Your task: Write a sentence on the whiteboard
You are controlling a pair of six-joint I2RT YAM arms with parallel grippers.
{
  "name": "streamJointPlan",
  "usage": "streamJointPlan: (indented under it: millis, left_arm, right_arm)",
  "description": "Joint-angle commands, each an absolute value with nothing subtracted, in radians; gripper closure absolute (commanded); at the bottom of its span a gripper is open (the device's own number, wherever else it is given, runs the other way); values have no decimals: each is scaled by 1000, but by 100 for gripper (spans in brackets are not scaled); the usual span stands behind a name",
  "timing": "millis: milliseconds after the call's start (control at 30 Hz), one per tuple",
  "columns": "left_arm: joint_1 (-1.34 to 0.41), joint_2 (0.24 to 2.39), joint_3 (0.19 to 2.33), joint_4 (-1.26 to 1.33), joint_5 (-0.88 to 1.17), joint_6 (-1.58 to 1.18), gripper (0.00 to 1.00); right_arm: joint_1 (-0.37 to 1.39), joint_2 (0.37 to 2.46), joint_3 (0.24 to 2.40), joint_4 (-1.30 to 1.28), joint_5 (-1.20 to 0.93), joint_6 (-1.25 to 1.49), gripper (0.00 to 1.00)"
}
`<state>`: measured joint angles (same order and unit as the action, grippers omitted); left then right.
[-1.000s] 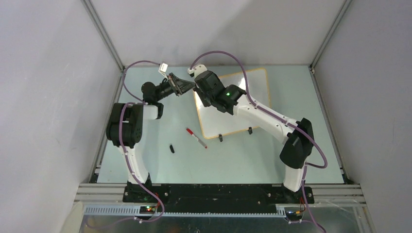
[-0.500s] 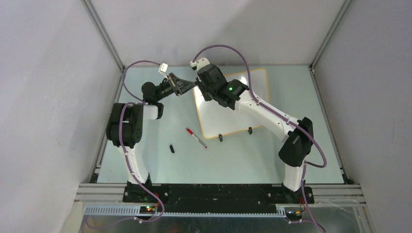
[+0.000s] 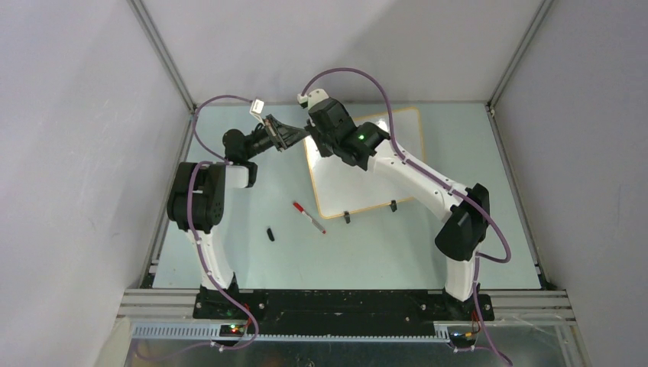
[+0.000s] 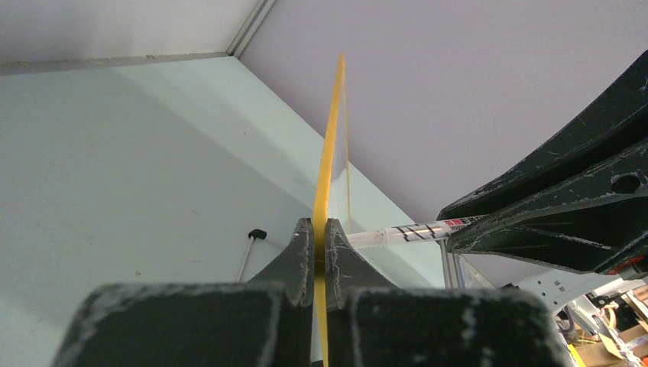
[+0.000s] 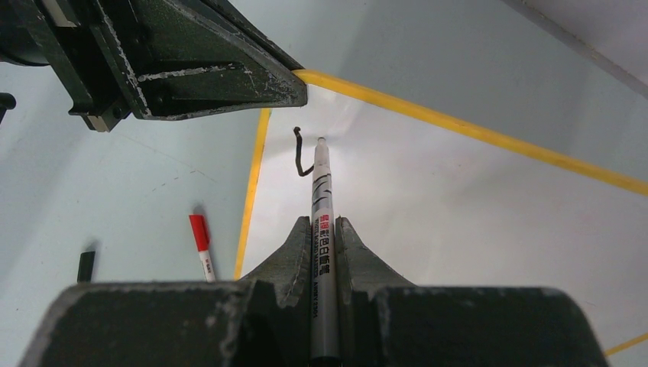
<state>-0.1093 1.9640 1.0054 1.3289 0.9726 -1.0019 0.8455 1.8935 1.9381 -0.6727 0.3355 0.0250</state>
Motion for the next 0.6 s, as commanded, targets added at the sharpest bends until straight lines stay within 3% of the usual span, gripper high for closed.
streamJointPlan:
  millis: [0,567]
  left_arm:
    - [-115,1949,1023,1387,996,-974,100]
    - [-116,1945,1020,1388,997,-972,100]
  right_arm:
    - [832,1903,1977,-670,357,16,100]
    - [843,1808,1816,-635,342,36,100]
